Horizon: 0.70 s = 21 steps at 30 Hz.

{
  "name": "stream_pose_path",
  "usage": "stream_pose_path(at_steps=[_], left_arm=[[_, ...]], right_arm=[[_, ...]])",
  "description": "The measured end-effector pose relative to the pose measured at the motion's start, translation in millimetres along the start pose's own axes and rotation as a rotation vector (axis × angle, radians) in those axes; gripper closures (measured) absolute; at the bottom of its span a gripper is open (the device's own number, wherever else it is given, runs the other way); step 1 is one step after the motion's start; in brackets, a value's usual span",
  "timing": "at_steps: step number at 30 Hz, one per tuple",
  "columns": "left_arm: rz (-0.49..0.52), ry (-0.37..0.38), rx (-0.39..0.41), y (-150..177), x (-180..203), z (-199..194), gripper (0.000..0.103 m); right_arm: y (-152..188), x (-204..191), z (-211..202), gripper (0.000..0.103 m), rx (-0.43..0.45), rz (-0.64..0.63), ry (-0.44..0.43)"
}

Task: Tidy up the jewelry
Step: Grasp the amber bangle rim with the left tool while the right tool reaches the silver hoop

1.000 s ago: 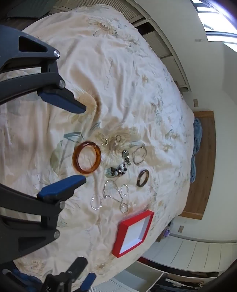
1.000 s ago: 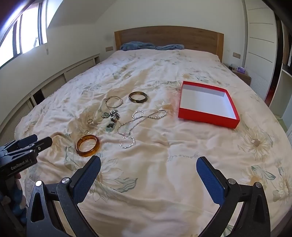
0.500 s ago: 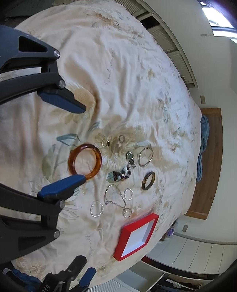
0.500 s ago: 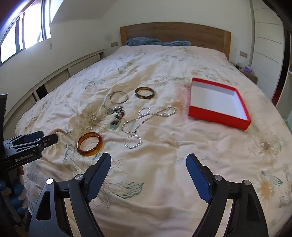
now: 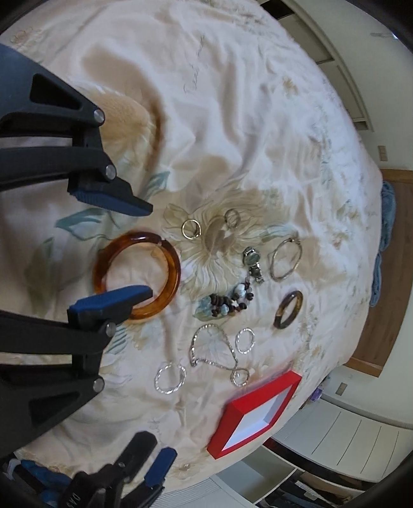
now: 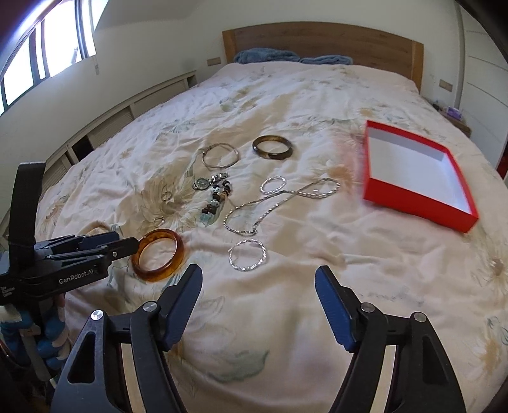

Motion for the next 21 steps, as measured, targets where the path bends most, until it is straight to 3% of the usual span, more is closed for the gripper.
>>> stream_pose_path(at_steps=[4,8,16,21], left_arm=[[-0.006,-0.009,-0.046,-6.3,-5.8,19.3,0.06],[-0.019,-0.013,-0.125,-2.8,-11.2,40.2,0.076],[-0.023,-0.01,-0.163,2.4,-15.5,52.0,0.079],[-0.022,-0.008,-0.166,2.0,-16.1,54.0,0.082]], right_arm=[[-5.6,-8.1,21.5,0.03,-0.023,-0.012,-0.025],[-9.1,-15.9,41.9,0.03,-0.047,-0.023,-0.042],[-8.5,-17.4,73.6,0.031,-0.091,-0.031,-0.039],[-2.2,-16.8,91.1,0.046,-0.135,-0.035,-0.028]])
Point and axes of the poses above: each gripper's, at about its wrist camera, not at the fingertips, and z roughly the way its jaws point, x to its right, y to its underside, the point moved 4 cm from there along z, roughly the way its jaws point, and after that the axes turned 8 degrees about y, right-handed, at the moved point
